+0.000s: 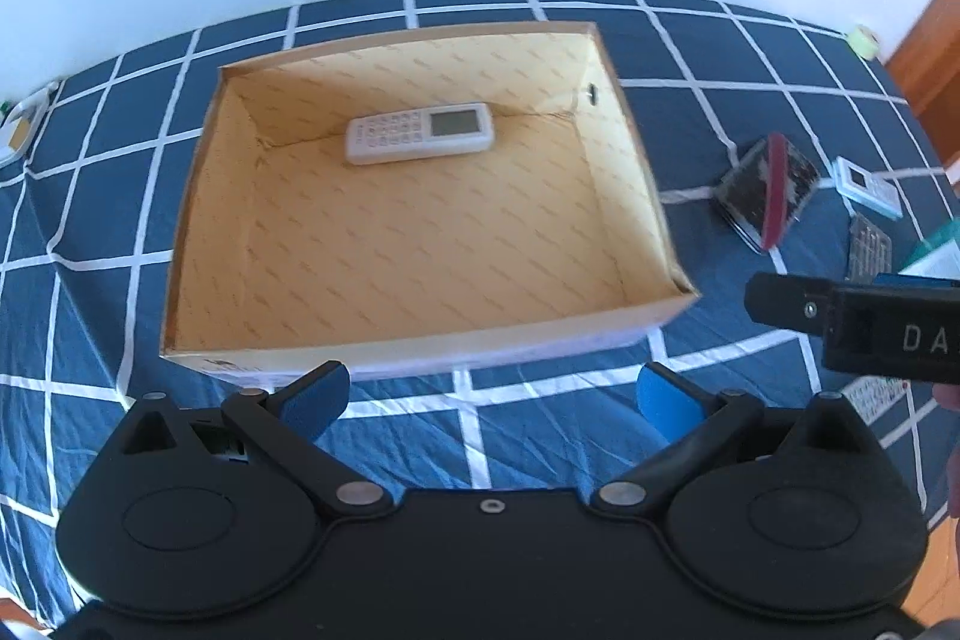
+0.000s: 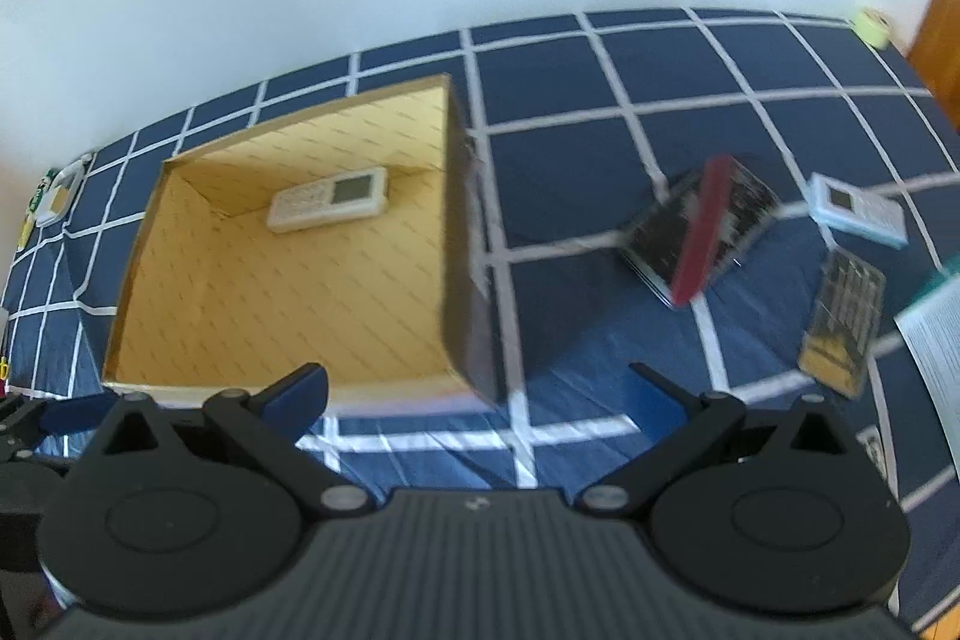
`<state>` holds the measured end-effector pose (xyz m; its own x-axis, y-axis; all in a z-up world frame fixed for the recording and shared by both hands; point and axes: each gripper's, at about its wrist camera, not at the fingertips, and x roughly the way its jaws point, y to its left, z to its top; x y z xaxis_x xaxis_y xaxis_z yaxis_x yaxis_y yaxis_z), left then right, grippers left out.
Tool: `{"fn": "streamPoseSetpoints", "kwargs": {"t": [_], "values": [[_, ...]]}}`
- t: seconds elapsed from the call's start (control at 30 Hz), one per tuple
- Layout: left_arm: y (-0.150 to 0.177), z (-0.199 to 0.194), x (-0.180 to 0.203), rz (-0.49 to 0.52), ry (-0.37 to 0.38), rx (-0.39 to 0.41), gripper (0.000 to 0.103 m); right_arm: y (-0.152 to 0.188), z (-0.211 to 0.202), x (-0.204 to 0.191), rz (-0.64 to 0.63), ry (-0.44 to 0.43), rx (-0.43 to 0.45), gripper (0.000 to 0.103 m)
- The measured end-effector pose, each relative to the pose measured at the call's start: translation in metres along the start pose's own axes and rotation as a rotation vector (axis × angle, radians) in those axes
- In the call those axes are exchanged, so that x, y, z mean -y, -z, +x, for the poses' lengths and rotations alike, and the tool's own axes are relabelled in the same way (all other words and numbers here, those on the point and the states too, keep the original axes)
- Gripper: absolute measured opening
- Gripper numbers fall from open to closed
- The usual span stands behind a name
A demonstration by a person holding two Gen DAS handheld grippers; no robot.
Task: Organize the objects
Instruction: 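Move the right tool out of the box toward the white TV remote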
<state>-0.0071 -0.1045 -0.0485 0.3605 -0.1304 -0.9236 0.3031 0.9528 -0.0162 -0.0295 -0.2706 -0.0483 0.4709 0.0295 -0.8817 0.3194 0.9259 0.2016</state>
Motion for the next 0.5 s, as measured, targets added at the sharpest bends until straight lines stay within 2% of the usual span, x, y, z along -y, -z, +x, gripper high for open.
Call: {"fn": "streamPoseSetpoints", "kwargs": {"t": [0.17, 0.5], "values": [[0.008, 0.003, 0.02, 0.005, 0.003, -0.016, 0.103, 0.017, -0.006, 0.029, 0.026, 0.013, -0.016, 0.103], [0.021, 0.021, 0.065, -0.018, 0.008, -0.067, 0.103, 0.03, -0.003, 0.081, 0.03, 0.032, -0.078, 0.103]]}}
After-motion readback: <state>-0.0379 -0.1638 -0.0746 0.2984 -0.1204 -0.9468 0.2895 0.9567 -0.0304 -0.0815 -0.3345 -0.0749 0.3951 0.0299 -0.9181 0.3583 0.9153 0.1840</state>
